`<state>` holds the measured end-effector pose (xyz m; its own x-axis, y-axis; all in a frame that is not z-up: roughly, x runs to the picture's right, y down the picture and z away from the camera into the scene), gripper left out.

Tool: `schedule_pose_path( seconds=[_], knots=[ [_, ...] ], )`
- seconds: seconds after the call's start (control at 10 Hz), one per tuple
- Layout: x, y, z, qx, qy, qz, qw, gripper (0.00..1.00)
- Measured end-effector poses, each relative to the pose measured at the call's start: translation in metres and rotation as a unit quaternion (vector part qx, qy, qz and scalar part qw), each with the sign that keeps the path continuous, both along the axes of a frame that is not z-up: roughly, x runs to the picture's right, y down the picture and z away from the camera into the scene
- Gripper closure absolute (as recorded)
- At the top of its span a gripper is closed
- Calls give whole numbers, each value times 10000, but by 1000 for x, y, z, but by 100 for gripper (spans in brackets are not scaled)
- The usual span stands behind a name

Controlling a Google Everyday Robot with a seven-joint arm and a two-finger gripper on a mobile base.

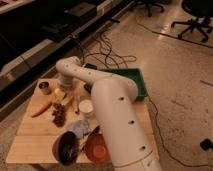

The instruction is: Place apple in red bowl

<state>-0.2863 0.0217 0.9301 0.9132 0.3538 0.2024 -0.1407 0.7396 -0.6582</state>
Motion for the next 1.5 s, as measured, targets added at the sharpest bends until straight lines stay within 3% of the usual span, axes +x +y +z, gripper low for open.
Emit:
schedule_pose_path(
  seconds=[0.4,0.7,1.0,1.1,1.5],
  knots=[
    [-14,5,8,85,-46,-61,9999,20],
    [-18,3,13,274,-80,-53,9996,20],
    [-20,2,18,302,-88,-8,9995,23],
    [-21,3,19,276,-139,23,9995,36],
    [-22,1,21,225,-298,138,9992,74]
  ],
)
